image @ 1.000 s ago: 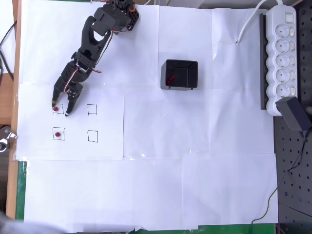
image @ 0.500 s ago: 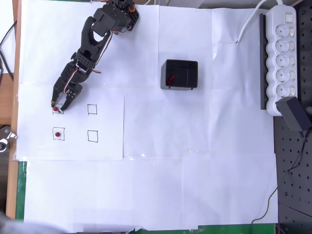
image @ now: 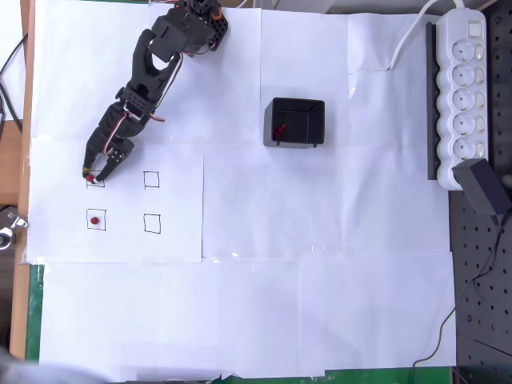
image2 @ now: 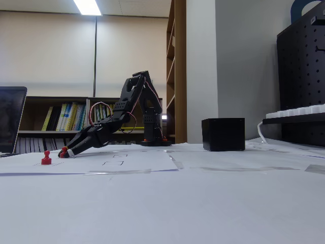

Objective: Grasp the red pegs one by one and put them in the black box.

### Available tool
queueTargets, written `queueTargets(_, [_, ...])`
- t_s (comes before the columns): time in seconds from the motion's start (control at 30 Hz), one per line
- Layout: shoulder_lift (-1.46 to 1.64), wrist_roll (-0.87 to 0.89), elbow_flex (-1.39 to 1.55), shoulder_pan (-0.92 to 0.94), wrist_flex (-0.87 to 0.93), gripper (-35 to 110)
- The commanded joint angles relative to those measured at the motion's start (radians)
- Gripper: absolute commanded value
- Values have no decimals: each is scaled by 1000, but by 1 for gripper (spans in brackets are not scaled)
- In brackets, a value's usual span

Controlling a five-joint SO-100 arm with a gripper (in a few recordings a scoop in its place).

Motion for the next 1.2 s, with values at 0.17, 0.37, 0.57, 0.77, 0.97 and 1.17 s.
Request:
queueTargets(0.17, [-434,86,250,-149,1356,0])
queueTargets(0.37, [-577,-364,851,-733,2276,0])
queueTargets(0.57, [-548,-598,1175,-1244,2283,0])
queueTargets(0.77, [-399,-615,1031,-1376,2210,0])
queueTargets(0.97, [-215,-520,877,-1355,2072,0])
queueTargets(1.17, [-196,-526,1009,-1371,2178,14])
